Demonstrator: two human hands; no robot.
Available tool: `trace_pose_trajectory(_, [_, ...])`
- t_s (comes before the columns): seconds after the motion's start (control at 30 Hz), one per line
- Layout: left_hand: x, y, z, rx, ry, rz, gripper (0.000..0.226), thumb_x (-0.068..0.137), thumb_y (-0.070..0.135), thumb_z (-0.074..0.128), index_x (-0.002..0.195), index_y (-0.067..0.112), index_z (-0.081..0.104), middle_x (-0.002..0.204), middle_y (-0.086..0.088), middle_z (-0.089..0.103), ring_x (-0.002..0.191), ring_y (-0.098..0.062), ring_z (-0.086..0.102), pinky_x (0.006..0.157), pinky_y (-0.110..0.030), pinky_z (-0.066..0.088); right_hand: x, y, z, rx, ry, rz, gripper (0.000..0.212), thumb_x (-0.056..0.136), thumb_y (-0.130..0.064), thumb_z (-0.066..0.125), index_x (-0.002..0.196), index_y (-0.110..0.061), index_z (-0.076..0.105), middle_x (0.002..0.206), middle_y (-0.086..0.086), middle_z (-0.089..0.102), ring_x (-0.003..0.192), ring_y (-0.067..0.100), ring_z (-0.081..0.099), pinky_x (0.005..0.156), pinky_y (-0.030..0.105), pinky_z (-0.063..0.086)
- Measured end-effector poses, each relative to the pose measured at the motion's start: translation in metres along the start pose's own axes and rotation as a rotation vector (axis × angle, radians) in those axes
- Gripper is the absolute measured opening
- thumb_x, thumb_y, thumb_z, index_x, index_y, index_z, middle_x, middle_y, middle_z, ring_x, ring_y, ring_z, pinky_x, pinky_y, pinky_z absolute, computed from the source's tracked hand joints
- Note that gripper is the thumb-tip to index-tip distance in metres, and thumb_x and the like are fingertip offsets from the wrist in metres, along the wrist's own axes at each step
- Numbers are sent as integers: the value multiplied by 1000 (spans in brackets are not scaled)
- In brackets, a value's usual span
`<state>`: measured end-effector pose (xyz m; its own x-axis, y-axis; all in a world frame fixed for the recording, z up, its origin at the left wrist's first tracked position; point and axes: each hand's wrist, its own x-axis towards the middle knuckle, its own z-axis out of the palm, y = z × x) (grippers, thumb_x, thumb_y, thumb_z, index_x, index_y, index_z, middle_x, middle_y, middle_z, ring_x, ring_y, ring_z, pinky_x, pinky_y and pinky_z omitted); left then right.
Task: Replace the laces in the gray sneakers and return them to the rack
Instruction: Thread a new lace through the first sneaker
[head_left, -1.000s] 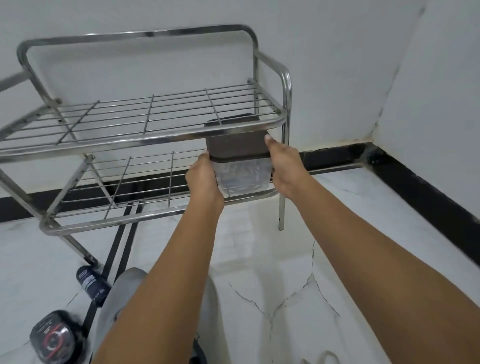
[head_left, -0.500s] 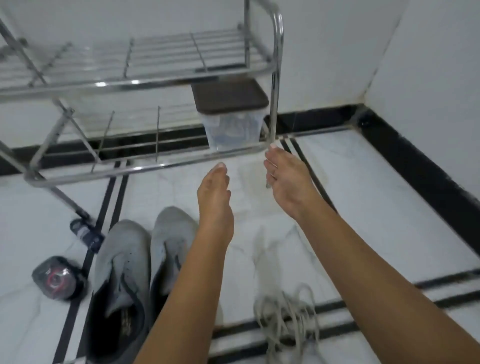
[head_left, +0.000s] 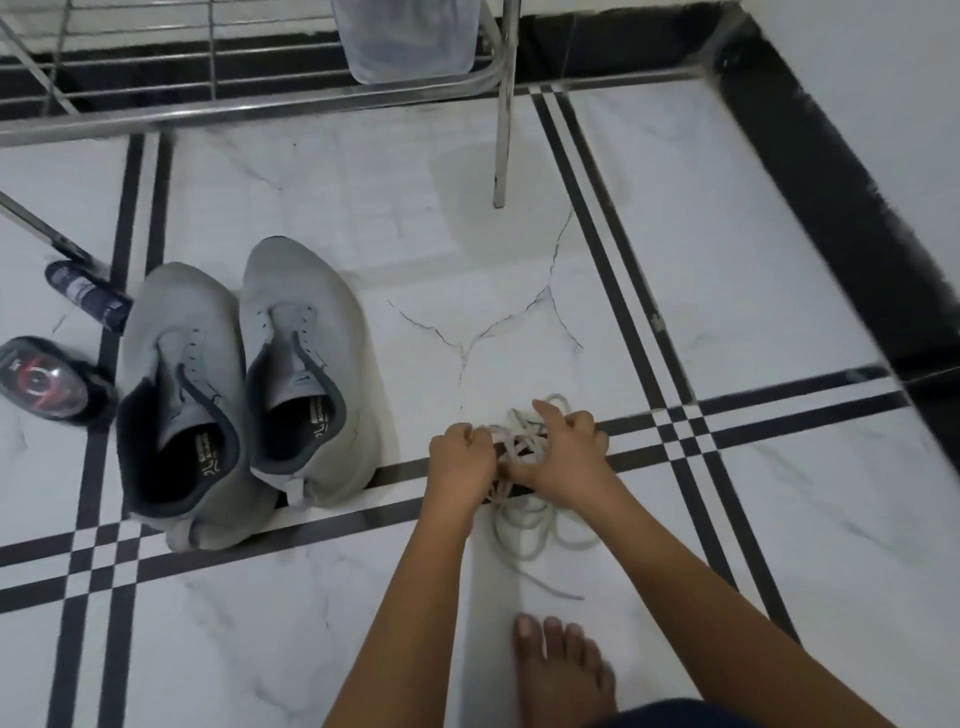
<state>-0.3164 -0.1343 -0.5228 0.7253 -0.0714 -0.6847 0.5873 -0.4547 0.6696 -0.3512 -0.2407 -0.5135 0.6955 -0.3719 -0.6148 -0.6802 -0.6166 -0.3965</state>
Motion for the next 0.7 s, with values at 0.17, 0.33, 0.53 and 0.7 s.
trace_pose_trajectory(0.17, [-2, 6, 4, -123, -72, -26, 24, 91, 15, 34, 78, 11, 53, 83, -10, 58, 77, -21, 53, 72, -35, 46, 13, -4, 21, 111, 73, -113, 44, 86, -16, 59, 127, -16, 47, 126, 11, 36, 106, 25, 43, 84, 25, 42])
trace_pose_trajectory(0.33, [23, 42, 10, -200, -72, 45, 29, 91, 13, 35, 81, 10, 62, 89, -19, 64, 82, -28, 60, 78, -39, 51, 45, -27, -14, 204, 179, -229, 17, 92, -10, 50, 100, 2, 61, 92, 9, 56, 78, 20, 52, 55, 13, 34])
trace_pose_trajectory(0.53, [70, 109, 12, -305, -122, 90, 26, 94, 17, 37, 92, 12, 62, 96, -12, 64, 83, -23, 58, 72, -29, 47, 97, -60, -80, 239, 239, -253, 15, 82, -3, 60, 96, 2, 63, 68, -3, 49, 69, 18, 50, 51, 19, 32])
trace_pose_trajectory(0.7, [87, 109, 6, -25, -57, 179, 21, 84, 9, 40, 64, 15, 39, 66, -6, 36, 65, -21, 33, 58, -29, 25, 112, -56, -85, 262, 174, -234, 36, 80, -6, 66, 115, -2, 59, 103, 7, 60, 97, 22, 57, 75, 22, 40])
